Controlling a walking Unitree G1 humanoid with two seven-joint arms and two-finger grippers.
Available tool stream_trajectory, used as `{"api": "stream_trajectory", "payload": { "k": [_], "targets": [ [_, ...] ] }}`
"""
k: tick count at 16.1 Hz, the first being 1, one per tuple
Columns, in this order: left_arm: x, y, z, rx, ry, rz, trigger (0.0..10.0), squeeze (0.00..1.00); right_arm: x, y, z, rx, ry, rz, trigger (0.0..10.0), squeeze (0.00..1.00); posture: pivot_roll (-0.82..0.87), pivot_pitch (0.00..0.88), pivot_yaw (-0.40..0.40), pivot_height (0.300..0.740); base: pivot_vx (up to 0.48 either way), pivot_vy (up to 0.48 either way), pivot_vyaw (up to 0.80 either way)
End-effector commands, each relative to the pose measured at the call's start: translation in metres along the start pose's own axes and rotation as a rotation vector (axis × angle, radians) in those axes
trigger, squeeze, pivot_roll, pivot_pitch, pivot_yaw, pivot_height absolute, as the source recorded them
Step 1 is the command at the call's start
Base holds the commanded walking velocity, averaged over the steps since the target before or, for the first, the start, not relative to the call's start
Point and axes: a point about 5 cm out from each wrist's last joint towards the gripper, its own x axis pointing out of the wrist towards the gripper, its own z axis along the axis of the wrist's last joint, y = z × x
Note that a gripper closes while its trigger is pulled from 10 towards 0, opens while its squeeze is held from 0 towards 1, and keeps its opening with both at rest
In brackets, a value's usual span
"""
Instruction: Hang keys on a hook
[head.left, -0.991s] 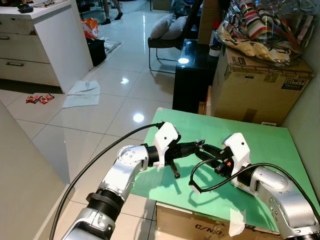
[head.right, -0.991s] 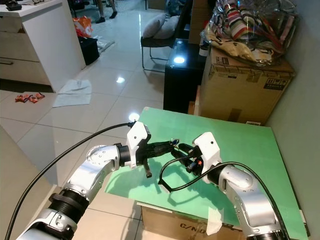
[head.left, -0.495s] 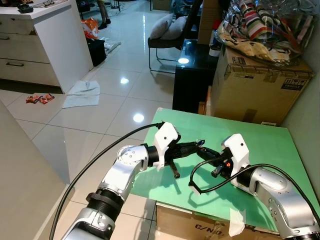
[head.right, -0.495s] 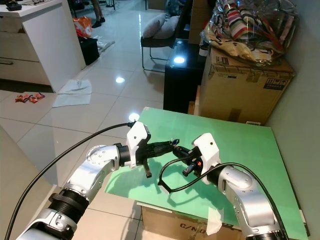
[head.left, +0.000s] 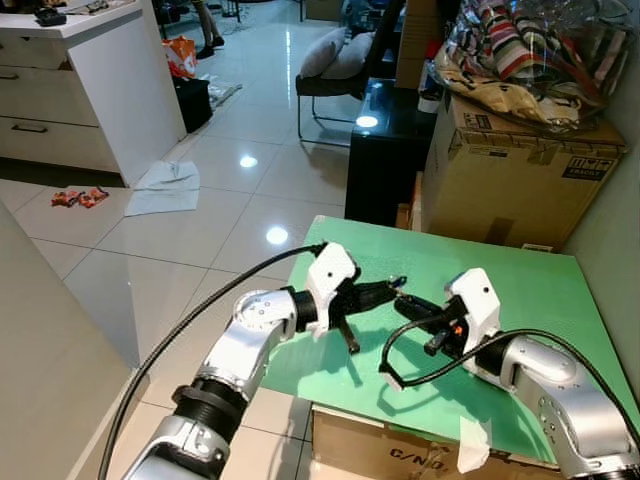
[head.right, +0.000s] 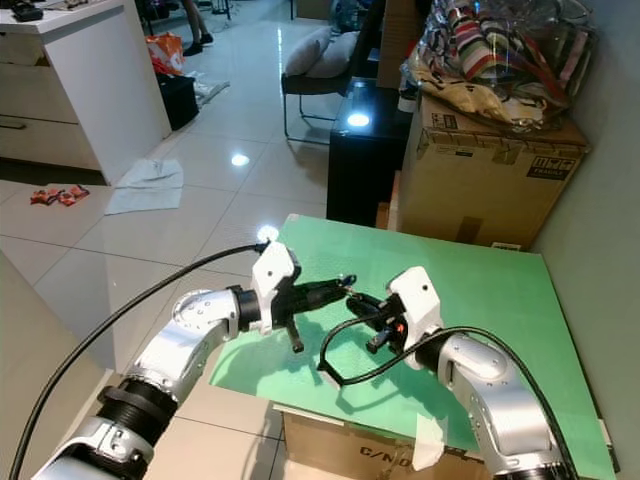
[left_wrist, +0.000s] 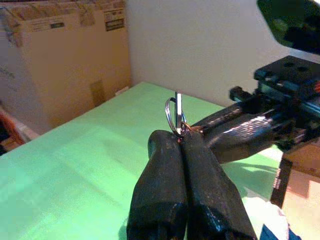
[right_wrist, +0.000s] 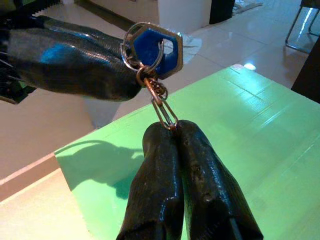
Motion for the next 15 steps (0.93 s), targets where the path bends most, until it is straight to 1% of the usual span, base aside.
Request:
{"api": "stream_trajectory", "payload": {
  "k": [1, 2, 3, 8, 11, 12, 13, 15],
  "targets": [
    [0.0015, 0.0043, 0.0055, 0.031, 0.007, 0.010, 10.0, 0.00, -0.0028, 0.0002, 0.0053, -0.006, -0.022, 0.003, 0.0, 0.00, -0.27, 0.034, 0.020, 0.740, 0.000, 0.000, 0.00],
    [0.0012, 0.0077, 0.0059, 0.041, 0.008, 0.046, 10.0, 0.17, -0.0038, -0.0014, 0.0072, 0.008, -0.034, -0.002, 0.0, 0.00, -0.27, 0.035, 0.020, 0.740, 0.000, 0.000, 0.00],
    [0.0012, 0.0083, 0.0062, 0.044, 0.005, 0.052, 10.0, 1.00, -0.0048, -0.0020, 0.0087, 0.026, -0.045, -0.002, 0.0, 0.00, -0.27, 0.035, 0.020, 0.740, 0.000, 0.000, 0.00],
    [0.0015, 0.0086, 0.0063, 0.044, 0.004, 0.056, 10.0, 1.00, -0.0060, -0.0009, 0.0081, 0.033, -0.045, 0.004, 0.0, 0.00, -0.27, 0.035, 0.022, 0.740, 0.000, 0.000, 0.00],
    [0.0027, 0.0060, 0.0051, 0.042, 0.009, 0.044, 10.0, 1.00, -0.0064, 0.0006, 0.0075, 0.033, -0.044, 0.013, 0.0, 0.00, -0.27, 0.038, 0.022, 0.740, 0.000, 0.000, 0.00],
    [0.0027, 0.0063, 0.0040, 0.041, 0.019, 0.048, 10.0, 0.41, -0.0079, -0.0008, 0.0065, 0.025, -0.036, 0.010, 0.0, 0.00, -0.27, 0.038, 0.022, 0.740, 0.000, 0.000, 0.00],
    [0.0025, 0.0069, 0.0039, 0.042, 0.021, 0.051, 10.0, 0.00, -0.0088, -0.0021, 0.0065, 0.022, -0.035, 0.007, 0.0, 0.00, -0.27, 0.036, 0.021, 0.740, 0.000, 0.000, 0.00],
    [0.0007, 0.0119, 0.0034, 0.039, 0.025, 0.094, 10.0, 0.00, -0.0107, -0.0076, 0.0060, 0.002, -0.022, -0.028, 0.0, 0.00, -0.26, 0.034, 0.021, 0.740, 0.000, 0.000, 0.00]
  ]
}}
